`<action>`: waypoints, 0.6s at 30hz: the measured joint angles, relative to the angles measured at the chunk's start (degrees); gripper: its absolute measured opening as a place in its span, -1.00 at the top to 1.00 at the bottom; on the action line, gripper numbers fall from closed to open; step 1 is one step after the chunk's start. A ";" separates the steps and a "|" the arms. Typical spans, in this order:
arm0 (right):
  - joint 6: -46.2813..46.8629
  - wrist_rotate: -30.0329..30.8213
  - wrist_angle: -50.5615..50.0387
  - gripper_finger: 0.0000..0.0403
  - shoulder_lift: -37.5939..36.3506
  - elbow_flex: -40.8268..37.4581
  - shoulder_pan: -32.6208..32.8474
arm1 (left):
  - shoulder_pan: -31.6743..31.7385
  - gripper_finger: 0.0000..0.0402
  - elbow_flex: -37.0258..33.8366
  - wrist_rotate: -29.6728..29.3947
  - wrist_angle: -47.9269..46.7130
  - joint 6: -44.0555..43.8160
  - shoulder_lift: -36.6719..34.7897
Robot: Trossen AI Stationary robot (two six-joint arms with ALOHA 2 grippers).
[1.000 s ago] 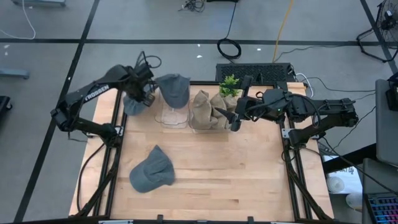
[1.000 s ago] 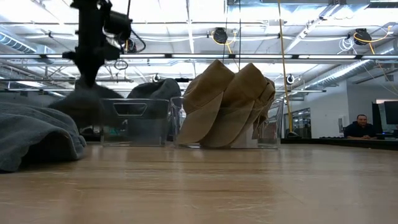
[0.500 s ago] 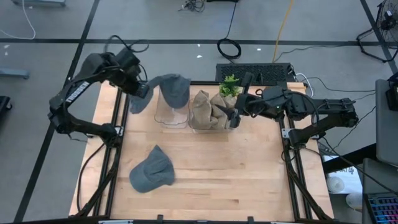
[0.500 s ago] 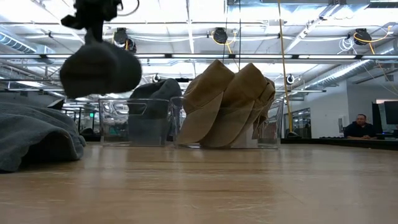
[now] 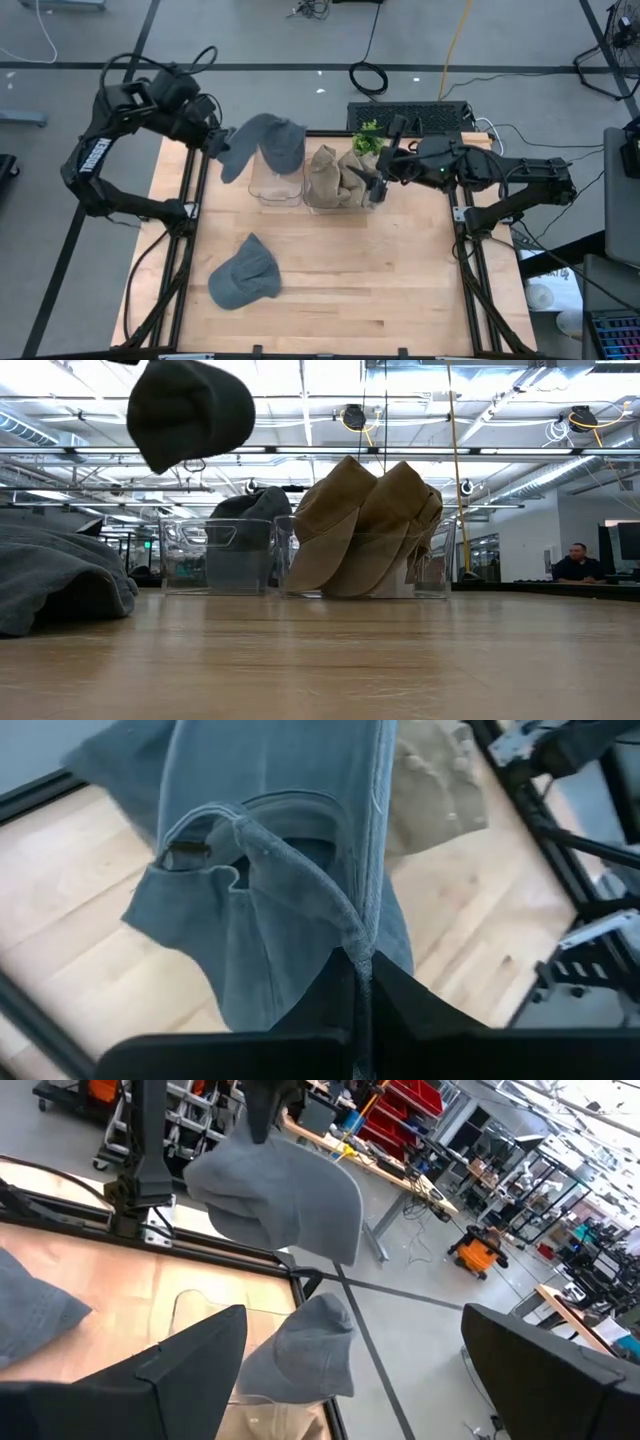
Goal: Pick & Place hat
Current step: Put the top blue cap into the left transparent bin
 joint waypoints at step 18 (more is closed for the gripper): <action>4.73 0.01 0.39 -0.78 0.00 0.00 0.74 | -15.16 0.96 3.46 0.03 0.07 1.23 -0.70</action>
